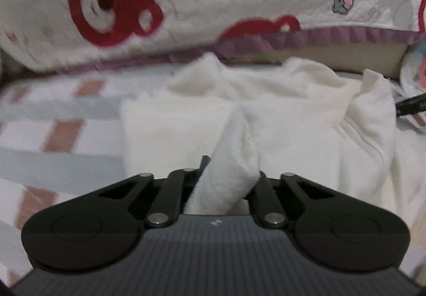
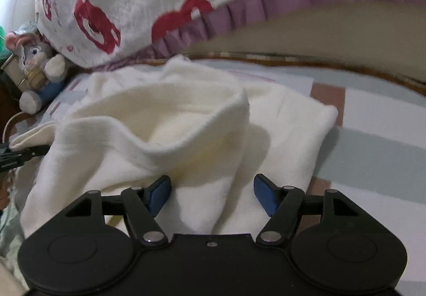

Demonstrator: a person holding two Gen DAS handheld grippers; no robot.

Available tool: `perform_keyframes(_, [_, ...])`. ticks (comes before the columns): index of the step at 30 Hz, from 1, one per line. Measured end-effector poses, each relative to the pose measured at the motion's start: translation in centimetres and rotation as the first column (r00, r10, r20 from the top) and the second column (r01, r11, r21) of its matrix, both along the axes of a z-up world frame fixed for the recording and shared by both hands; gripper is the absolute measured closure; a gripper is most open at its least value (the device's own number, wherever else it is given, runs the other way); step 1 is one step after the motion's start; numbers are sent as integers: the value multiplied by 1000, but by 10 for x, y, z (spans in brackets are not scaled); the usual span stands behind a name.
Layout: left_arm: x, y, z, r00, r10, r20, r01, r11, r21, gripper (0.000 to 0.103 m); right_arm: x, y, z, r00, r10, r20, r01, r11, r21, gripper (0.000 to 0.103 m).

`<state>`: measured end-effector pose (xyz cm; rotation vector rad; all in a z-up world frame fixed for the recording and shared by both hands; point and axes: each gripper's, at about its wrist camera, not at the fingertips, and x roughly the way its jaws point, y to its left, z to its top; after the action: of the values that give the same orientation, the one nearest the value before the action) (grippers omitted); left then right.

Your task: Fold clothes

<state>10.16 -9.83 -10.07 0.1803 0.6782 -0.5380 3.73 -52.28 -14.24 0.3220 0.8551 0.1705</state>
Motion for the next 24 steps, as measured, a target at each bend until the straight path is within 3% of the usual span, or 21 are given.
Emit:
perform_keyframes(4, [7, 22, 30, 984, 166, 69, -164, 986, -35, 98, -10, 15, 10, 998, 26, 60, -26, 1000, 7, 39])
perform_keyframes(7, [18, 47, 21, 958, 287, -1, -286, 957, -54, 98, -13, 15, 11, 998, 22, 60, -23, 1000, 12, 43])
perform_keyframes(9, [22, 61, 3, 944, 314, -95, -323, 942, -95, 98, -14, 10, 10, 999, -1, 49, 0, 1000, 20, 44])
perform_keyframes(12, [28, 68, -10, 932, 323, -163, -343, 932, -116, 98, -17, 0, 8, 998, -50, 40, 47, 997, 53, 44])
perform_keyframes(18, [26, 61, -5, 945, 308, -109, -318, 944, -88, 98, 11, -7, 3, 997, -81, 13, 79, 989, 122, 43])
perform_keyframes(20, [24, 60, -6, 949, 299, -100, -307, 949, -75, 98, 29, -2, 3, 998, -58, 4, 57, 994, 91, 44])
perform_keyframes(21, [23, 60, -7, 951, 294, -94, -301, 951, -70, 98, 39, 3, 4, 999, -40, 2, 40, 998, 57, 60])
perform_keyframes(22, [23, 60, -7, 953, 290, -85, -296, 953, -63, 98, 47, 7, 6, 1000, -26, 4, 26, 999, 25, 93])
perform_keyframes(24, [21, 59, -5, 957, 282, -64, -285, 957, -58, 98, 42, 16, 22, 996, -50, 71, 49, 999, 6, 92])
